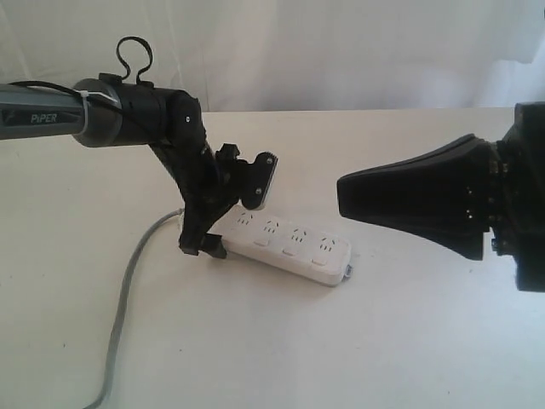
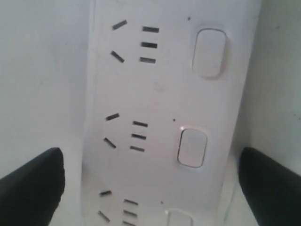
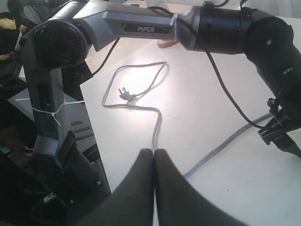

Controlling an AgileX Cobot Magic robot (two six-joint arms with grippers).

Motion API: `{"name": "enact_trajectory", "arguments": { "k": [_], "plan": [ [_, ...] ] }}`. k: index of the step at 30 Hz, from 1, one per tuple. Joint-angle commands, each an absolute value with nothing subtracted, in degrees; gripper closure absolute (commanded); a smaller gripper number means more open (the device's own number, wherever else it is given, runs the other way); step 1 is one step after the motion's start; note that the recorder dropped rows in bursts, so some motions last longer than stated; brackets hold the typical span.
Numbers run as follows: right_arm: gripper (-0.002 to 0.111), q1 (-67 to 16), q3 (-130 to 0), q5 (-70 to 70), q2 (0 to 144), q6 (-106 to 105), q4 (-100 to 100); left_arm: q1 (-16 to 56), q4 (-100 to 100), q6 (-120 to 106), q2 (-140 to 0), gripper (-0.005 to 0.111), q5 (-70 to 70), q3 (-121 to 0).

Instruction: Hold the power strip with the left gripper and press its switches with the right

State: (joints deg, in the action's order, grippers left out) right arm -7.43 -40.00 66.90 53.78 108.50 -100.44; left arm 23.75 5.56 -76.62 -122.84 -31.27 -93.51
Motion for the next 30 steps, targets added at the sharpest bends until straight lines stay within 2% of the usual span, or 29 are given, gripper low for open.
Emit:
{"name": "enact_trajectory", "arguments": {
  "k": [1,18,30],
  "plan": [
    [0.108,-7.6,-39.8,67.4,53.8,108.3,-99.9,24.0,8.2,-81.6,-125.1,0.002,-31.0,-93.4],
    [0.108,-7.6,-39.8,68.8,53.8,108.3,-99.9,24.0,17.5,-86.9,-128.1,0.002,-31.8,-93.3],
    [0.108,-7.6,-39.8,69.4,53.8,108.3,-99.9,24.0,12.1,-79.7,-132.9,0.002,-34.9,-93.3]
  ]
}}
